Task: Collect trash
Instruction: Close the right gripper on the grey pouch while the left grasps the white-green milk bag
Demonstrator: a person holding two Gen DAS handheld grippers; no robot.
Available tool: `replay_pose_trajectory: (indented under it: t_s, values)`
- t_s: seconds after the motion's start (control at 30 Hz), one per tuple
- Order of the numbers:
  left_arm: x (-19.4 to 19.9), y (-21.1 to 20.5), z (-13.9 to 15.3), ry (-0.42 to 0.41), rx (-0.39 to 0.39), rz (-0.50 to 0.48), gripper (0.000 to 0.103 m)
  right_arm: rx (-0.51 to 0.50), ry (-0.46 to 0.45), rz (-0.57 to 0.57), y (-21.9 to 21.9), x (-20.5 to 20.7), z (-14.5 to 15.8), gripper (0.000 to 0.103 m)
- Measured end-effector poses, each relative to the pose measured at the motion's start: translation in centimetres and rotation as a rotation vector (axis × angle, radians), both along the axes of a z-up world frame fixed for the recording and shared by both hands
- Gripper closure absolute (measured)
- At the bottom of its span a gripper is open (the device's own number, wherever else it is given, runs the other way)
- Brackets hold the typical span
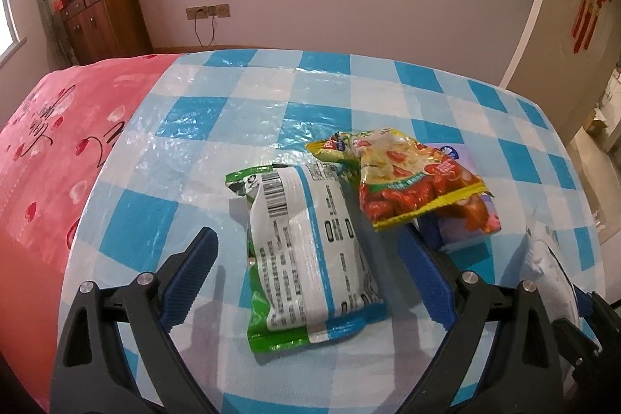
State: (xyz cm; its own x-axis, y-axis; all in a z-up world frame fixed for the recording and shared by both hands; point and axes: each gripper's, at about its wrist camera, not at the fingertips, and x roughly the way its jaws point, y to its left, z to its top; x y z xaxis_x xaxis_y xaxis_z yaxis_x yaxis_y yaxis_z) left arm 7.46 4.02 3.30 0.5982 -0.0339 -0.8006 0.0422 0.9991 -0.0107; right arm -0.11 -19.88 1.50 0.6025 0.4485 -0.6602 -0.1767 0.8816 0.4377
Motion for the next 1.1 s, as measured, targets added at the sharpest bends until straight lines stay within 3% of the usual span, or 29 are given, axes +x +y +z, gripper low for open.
replay_pose_trajectory:
  t_s: [0.1, 0.6, 1.1]
  values:
    - [0.3, 0.0, -0.3, 0.010, 0.003, 0.001, 0.022, 0.001, 0.003, 0.001, 0.0, 0.1, -0.1, 0.025]
    - [0.1, 0.3, -0.8, 0.023, -0.009, -0.003, 0.045, 0.000, 0.001, 0.001, 0.0, 0.1, -0.1, 0.025]
    - [-1.4, 1.4, -0.3, 0.013, -0.043, 0.002, 0.057, -0.004, 0.001, 0.001, 0.1, 0.0, -0.1, 0.025]
